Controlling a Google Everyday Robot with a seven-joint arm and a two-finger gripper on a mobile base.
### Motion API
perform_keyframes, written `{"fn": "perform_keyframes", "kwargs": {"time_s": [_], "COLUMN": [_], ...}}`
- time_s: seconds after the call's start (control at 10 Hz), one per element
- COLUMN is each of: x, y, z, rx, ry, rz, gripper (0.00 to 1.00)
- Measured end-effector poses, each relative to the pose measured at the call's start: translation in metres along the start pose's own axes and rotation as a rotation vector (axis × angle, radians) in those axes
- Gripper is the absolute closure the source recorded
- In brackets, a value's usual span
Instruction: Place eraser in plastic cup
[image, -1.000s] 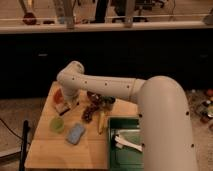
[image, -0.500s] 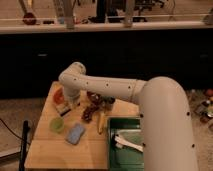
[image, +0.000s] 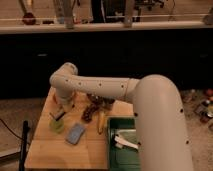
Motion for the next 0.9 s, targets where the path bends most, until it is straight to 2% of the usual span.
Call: {"fn": "perform_keyframes", "kwargs": {"time_s": [0.5, 0.9], "x": [-0.027, -0.041], "y": [0.000, 0.004], "z": [0.003, 0.013], "rx": [-0.058, -0.126], "ry": [-0.031, -0.055], "rz": [-0.193, -0.306], "gripper": [0.99, 0.99]}}
